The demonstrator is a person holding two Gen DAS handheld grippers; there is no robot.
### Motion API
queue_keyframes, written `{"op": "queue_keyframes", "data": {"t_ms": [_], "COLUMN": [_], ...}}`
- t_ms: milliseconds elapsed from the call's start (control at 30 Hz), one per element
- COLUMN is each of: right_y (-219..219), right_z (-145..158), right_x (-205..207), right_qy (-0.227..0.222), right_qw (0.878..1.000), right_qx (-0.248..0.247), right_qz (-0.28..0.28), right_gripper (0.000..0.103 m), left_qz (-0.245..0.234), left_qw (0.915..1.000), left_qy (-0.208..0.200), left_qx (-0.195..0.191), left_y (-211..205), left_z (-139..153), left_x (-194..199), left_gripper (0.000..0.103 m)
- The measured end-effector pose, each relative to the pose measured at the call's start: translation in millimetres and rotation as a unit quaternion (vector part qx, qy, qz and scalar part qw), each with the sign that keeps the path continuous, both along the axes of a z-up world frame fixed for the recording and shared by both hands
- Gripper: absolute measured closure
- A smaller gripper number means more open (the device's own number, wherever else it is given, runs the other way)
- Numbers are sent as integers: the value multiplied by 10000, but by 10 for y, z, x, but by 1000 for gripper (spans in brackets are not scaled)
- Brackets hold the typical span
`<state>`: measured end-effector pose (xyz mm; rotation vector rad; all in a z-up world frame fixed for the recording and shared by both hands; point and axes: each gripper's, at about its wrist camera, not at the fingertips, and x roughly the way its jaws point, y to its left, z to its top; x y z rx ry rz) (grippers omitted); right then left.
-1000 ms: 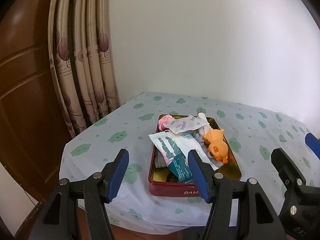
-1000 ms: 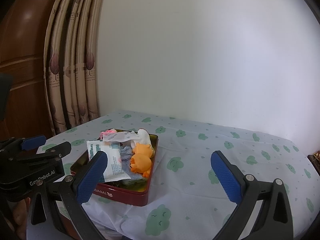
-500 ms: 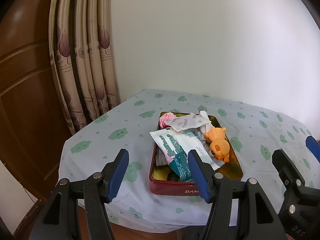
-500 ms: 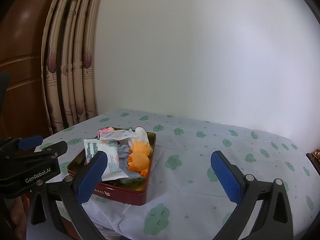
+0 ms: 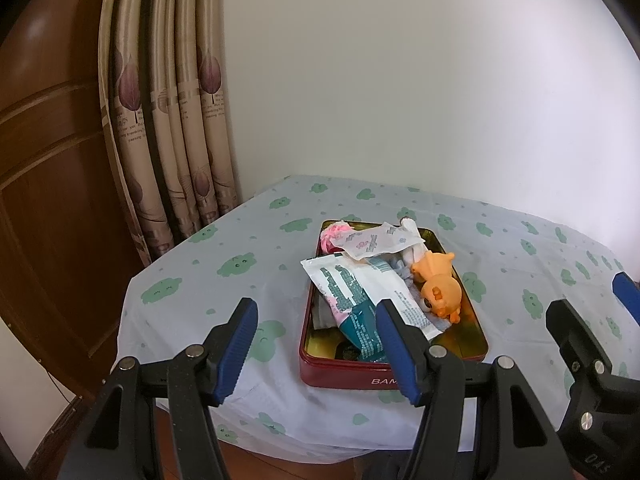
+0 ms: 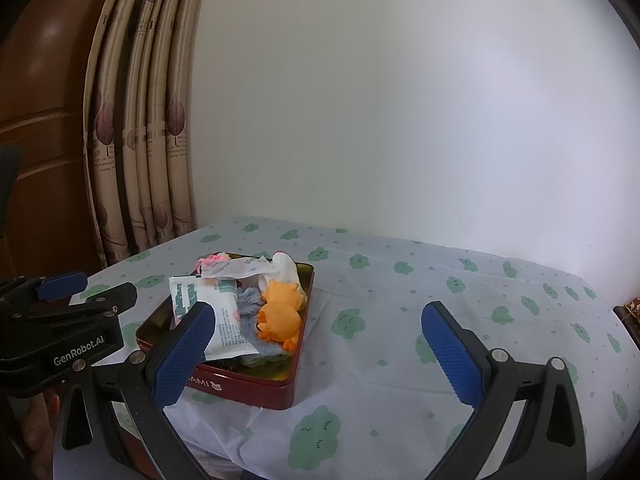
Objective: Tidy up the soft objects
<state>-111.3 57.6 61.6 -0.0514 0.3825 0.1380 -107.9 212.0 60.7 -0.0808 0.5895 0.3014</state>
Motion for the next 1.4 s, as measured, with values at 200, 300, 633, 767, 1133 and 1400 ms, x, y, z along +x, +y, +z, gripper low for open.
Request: {"op": "queue_keyframes", "data": {"t_ms": [200,300,633,767,1133,1400], "right_y": [7,3,-6,-7,-18,-29], "right_z": [-3,-6,-18,-27,-39,-77], "right_x": [9,10,15,10,6,-7], "right_qy": [22,30,55,65,74,103], "right_qw": [10000,10000,10000,10000,10000,9999], "right_qx": [-18,-19,-16,-3,1,21], "right_qz": [21,25,20,10,7,-18], "right_gripper": [1,1,1,1,1,1], "left_qz": [0,12,-20,-7,-68,-72], "left_qw": [10000,10000,10000,10000,9998,9998], "left_qy": [16,34,65,68,137,147], "left_qx": [13,-8,49,56,107,126], "left_y": [-11,2,-22,-19,-56,-65], "left_z": [-10,-21,-30,-28,-42,-42], "left_x": [3,10,20,17,29,36], "left_gripper": [40,40,40,40,39,34]}}
